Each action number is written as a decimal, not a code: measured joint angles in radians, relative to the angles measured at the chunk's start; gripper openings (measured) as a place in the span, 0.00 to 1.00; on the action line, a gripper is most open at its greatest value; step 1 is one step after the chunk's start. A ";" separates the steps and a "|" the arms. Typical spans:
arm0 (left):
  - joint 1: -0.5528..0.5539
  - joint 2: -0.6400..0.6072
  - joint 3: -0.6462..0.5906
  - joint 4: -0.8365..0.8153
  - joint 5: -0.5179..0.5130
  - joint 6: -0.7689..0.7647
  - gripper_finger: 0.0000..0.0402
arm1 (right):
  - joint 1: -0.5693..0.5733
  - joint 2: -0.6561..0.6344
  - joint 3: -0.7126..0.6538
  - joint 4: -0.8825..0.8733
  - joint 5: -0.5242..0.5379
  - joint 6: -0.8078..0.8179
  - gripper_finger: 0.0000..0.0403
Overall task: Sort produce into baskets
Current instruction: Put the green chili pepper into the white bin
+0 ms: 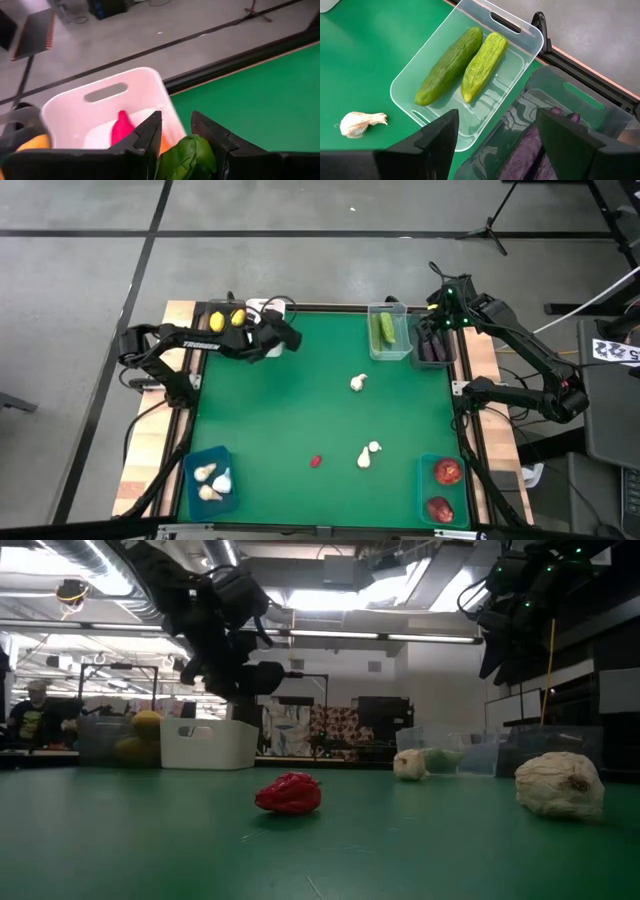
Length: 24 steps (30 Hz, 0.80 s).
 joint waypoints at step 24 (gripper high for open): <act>0.018 -0.001 -0.001 0.050 0.089 0.081 0.27 | 0.000 0.000 0.000 -0.016 0.000 -0.003 0.66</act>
